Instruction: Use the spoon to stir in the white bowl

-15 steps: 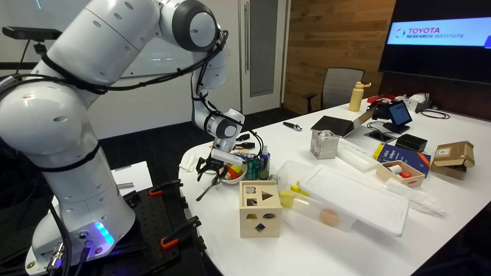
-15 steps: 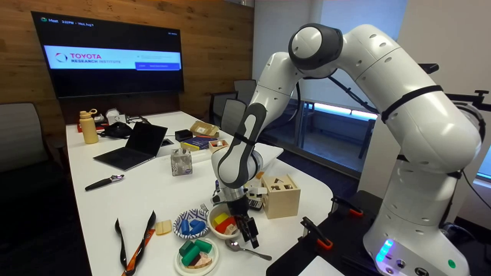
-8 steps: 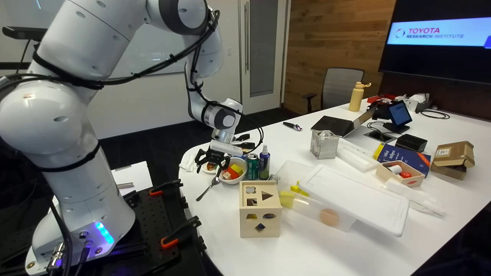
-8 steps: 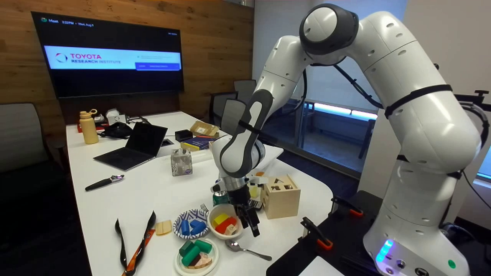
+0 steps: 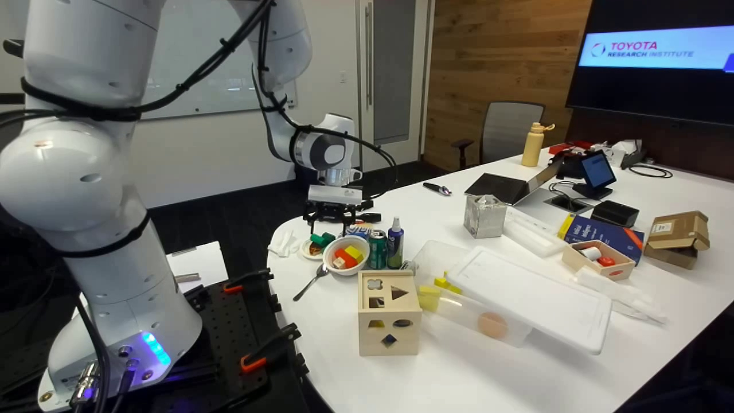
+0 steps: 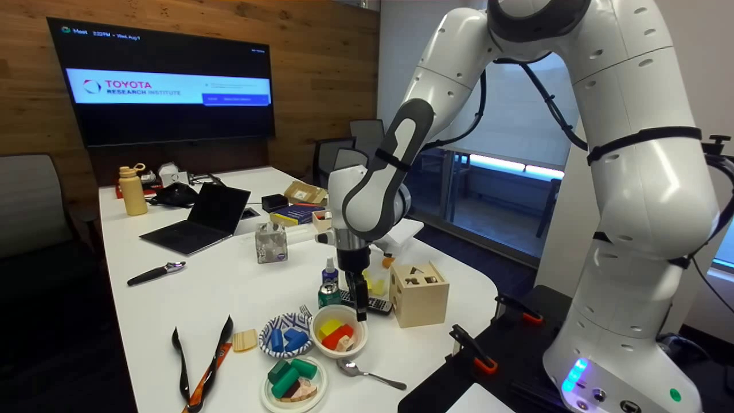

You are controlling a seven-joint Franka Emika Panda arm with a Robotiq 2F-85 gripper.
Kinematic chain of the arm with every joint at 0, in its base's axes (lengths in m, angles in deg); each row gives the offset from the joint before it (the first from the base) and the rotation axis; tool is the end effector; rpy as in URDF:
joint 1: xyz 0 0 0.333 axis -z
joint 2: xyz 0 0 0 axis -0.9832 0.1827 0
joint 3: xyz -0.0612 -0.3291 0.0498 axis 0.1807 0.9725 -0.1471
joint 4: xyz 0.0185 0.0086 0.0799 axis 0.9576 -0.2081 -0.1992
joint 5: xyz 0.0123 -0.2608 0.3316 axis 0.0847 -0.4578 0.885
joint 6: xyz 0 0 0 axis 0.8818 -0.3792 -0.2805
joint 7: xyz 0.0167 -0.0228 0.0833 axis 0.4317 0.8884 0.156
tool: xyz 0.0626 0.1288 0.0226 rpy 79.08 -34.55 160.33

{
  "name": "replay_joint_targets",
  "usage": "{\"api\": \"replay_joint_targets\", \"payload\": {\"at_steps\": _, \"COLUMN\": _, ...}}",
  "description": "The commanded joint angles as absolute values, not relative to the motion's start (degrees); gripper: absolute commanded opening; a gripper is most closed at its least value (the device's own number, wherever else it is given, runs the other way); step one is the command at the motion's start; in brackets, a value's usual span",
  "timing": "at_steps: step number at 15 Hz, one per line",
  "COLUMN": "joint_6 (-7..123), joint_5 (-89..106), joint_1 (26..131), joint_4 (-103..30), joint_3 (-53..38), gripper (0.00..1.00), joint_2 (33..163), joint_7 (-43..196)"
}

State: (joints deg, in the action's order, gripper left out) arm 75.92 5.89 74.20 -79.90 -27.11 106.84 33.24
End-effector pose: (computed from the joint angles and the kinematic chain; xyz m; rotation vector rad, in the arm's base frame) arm 0.4620 0.1928 0.0910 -2.5894 -1.5976 0.1785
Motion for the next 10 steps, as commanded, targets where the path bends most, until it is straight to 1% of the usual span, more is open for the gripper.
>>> {"api": "replay_joint_targets", "payload": {"at_steps": 1, "joint_6": 80.2, "joint_5": 4.2, "joint_1": 73.2, "joint_4": -85.7, "joint_3": -24.6, "gripper": 1.00, "joint_2": 97.9, "joint_7": 42.1}}
{"api": "replay_joint_targets", "payload": {"at_steps": 5, "joint_6": 79.0, "joint_5": -2.0, "joint_1": 70.5, "joint_4": -86.2, "joint_3": -19.4, "gripper": 1.00, "joint_2": 92.7, "joint_7": 56.2}}
{"api": "replay_joint_targets", "payload": {"at_steps": 8, "joint_6": 77.5, "joint_5": -10.2, "joint_1": 68.2, "joint_4": -85.2, "joint_3": -15.1, "gripper": 1.00, "joint_2": 91.2, "joint_7": 69.3}}
{"api": "replay_joint_targets", "payload": {"at_steps": 10, "joint_6": 76.3, "joint_5": -13.6, "joint_1": 67.7, "joint_4": -84.8, "joint_3": -13.7, "gripper": 1.00, "joint_2": 90.8, "joint_7": 75.5}}
